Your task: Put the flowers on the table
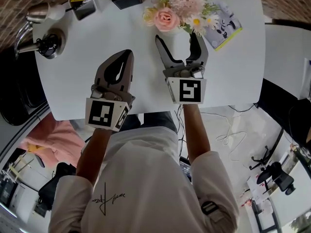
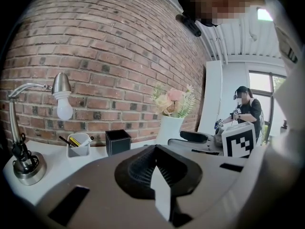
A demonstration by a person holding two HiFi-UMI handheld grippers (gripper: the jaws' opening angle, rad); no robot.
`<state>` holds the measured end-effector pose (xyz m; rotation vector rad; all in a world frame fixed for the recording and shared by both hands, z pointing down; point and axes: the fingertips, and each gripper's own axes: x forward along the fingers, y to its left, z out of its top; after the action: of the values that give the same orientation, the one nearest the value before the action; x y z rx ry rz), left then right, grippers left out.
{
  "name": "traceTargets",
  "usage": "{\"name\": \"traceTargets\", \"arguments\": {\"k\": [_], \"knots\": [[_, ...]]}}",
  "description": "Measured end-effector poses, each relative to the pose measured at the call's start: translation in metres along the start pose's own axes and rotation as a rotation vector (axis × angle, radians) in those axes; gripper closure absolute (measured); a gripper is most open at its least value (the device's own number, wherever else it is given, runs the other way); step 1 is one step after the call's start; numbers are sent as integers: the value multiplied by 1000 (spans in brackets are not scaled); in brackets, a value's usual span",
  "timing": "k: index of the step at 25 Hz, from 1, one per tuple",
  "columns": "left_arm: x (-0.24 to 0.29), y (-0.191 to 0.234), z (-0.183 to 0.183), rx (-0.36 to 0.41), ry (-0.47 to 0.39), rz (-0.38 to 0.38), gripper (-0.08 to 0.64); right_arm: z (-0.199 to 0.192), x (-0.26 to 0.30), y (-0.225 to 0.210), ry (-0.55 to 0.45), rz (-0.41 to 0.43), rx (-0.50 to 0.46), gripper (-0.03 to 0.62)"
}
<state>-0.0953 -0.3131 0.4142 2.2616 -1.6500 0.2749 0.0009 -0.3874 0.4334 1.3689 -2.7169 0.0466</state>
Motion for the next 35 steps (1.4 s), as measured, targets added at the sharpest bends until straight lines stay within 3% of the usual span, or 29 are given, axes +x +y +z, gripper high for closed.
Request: {"name": "traceTargets", "arguments": {"k": [6, 11, 17, 27, 35], "knots": [[-10, -4, 8, 2, -21, -23, 555, 8, -15, 10, 19, -15, 34, 195], [-23, -5, 11, 2, -29, -34, 555, 16, -31, 18, 12, -43, 49, 284], [-40, -1, 15, -4, -38, -50, 555, 20, -49, 30, 36, -62, 48, 339], [-55, -5, 22, -54, -73, -89, 555, 36, -78, 49, 57, -78, 44, 385], [-68, -8, 24, -49, -74, -116, 555, 37, -94, 66, 68, -88, 21, 430]]}}
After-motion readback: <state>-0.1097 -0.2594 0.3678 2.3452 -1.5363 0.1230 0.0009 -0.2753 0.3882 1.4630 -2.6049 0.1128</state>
